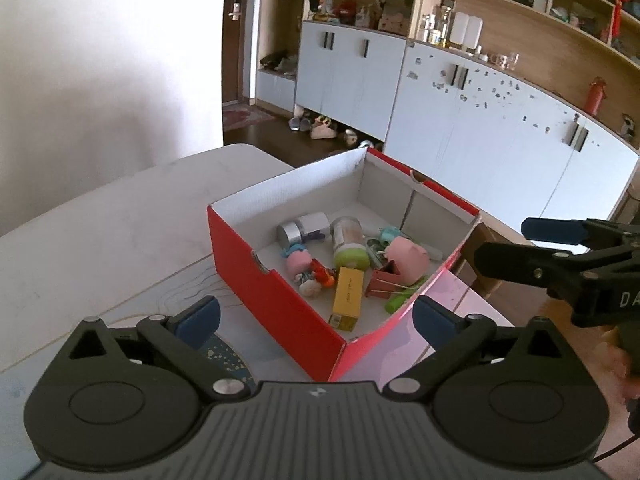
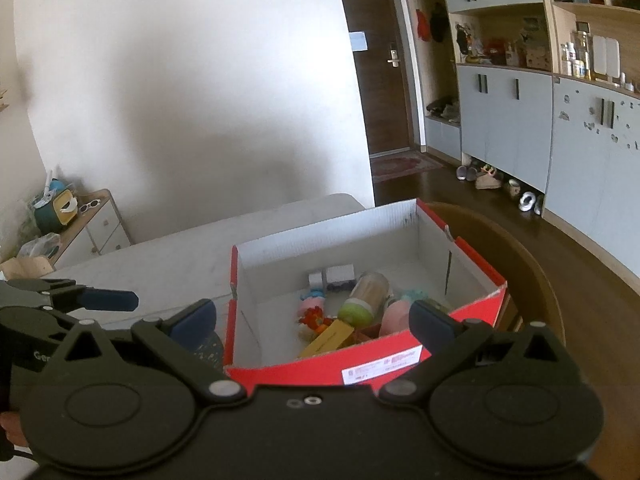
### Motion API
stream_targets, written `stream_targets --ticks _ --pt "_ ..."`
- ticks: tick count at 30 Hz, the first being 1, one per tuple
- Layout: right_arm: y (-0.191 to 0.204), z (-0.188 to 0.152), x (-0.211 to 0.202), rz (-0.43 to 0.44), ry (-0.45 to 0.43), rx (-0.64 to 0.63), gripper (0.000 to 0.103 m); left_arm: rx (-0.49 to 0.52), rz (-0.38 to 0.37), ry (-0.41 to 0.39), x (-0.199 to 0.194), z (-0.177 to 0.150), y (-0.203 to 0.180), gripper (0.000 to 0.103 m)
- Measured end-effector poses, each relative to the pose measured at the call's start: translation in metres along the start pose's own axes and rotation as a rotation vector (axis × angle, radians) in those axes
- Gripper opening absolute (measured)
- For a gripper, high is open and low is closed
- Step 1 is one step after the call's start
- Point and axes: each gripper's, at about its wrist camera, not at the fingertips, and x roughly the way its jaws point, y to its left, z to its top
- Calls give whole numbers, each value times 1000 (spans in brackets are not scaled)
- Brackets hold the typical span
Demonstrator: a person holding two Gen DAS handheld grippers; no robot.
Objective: Organize rigid objects
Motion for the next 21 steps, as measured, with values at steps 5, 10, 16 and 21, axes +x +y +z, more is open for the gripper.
stream_targets --ticks 5,10,16,21 --pt "4 -6 -5 -10 -7 10 103 24 -2 -16 -4 -5 -2 103" --pt "7 -9 -8 -11 -8 15 103 36 3 -33 -8 -7 -2 103" --pt "7 -10 -10 -20 -6 27 103 29 4 -22 -4 -8 0 103" --pt "5 -13 -9 -31 4 39 103 30 10 -15 -3 -10 1 103"
